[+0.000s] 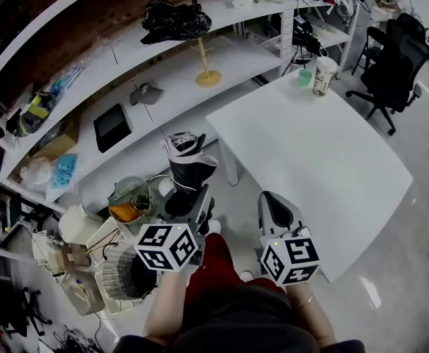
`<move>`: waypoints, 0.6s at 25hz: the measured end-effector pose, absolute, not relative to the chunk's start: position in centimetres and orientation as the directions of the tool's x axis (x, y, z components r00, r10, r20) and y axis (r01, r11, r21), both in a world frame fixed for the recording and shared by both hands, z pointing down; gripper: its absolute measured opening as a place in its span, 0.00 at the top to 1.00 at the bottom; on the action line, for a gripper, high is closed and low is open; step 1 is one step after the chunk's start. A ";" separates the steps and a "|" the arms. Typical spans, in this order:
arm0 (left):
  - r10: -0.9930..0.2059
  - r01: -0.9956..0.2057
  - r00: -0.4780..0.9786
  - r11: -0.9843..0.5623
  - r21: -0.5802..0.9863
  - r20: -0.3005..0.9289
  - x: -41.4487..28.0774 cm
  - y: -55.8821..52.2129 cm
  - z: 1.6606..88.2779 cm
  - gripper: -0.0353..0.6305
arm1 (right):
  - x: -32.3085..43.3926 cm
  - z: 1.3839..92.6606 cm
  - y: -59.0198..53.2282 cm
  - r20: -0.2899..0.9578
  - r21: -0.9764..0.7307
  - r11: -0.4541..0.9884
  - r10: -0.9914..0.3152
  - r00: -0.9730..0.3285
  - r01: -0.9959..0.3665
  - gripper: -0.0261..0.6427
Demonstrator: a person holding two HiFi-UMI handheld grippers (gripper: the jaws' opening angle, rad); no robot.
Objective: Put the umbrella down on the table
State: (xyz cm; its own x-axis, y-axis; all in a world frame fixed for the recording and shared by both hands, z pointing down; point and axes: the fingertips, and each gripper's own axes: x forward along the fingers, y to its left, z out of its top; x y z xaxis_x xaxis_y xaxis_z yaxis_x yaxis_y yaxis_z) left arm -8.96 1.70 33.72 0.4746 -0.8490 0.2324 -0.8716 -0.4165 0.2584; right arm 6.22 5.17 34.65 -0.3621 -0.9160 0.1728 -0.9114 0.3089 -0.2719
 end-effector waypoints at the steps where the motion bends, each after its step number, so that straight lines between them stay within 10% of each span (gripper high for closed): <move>1: -0.848 -0.870 0.478 -0.421 0.256 0.229 -9.1 1.2 33.7 0.61 | 6.1 34.6 4.9 0.171 -0.270 0.305 -0.918 -0.357 -0.913 0.93; 15: -0.780 -0.814 0.574 -0.509 0.279 0.250 -9.5 -10.7 35.8 0.61 | 5.5 35.9 -4.4 0.207 -0.264 0.173 -0.951 -0.231 -0.949 0.93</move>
State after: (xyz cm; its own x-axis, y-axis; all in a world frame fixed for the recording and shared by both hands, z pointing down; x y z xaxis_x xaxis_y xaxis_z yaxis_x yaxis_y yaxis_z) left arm -9.49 -10.72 35.77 0.5738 -0.7798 0.2504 -0.8140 -0.5094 0.2792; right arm 5.52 -4.40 35.85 -0.2313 -0.9506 0.2072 -0.9489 0.1734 -0.2635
